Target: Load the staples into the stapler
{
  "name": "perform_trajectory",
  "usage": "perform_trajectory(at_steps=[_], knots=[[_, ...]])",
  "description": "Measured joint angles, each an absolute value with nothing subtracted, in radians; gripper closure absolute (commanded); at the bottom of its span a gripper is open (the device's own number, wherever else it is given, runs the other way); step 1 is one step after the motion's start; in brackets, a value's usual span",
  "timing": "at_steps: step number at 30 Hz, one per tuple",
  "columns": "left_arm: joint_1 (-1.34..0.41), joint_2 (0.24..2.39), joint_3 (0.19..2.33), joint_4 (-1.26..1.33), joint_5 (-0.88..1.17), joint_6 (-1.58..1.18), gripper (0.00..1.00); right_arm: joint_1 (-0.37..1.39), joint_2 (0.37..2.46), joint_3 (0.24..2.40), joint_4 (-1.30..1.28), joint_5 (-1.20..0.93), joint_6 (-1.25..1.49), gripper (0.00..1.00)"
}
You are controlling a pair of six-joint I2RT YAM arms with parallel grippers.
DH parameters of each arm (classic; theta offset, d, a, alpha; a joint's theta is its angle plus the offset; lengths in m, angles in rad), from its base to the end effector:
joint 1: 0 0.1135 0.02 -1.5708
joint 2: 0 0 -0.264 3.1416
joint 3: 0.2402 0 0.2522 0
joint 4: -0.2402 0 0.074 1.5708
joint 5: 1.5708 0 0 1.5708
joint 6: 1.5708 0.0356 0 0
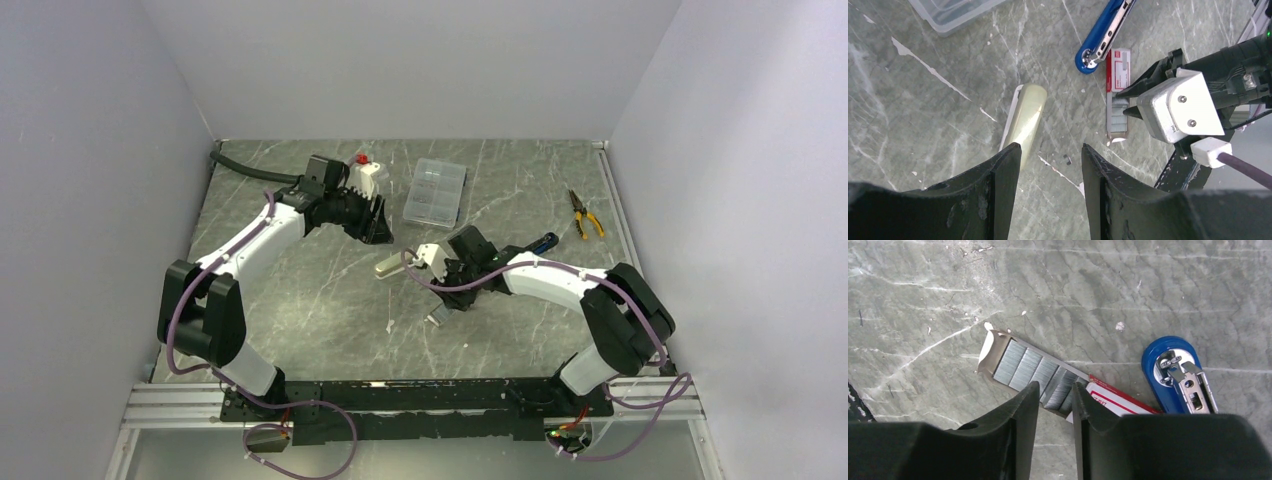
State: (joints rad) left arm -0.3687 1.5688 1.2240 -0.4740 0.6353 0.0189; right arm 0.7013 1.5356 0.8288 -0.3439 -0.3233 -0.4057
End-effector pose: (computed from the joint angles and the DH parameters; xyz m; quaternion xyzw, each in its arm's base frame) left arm 0.3099 -0.1424 0.2762 0.2827 0.8450 -0.3468 0.2930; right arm 0.2139 0.1954 0.1704 -0.5366 0.7896 0.1912 0.2281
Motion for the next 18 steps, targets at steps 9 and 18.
perform_trajectory(at_steps=[9, 18], knots=[[-0.369, 1.569, 1.202, -0.472, 0.642, 0.050, 0.47, 0.747, 1.551, 0.829, -0.359, -0.262, -0.408, 0.59], [-0.369, 1.569, 1.202, -0.471, 0.642, 0.052, 0.47, 0.779, 1.572, 0.835, -0.340, -0.214, -0.428, 0.79]])
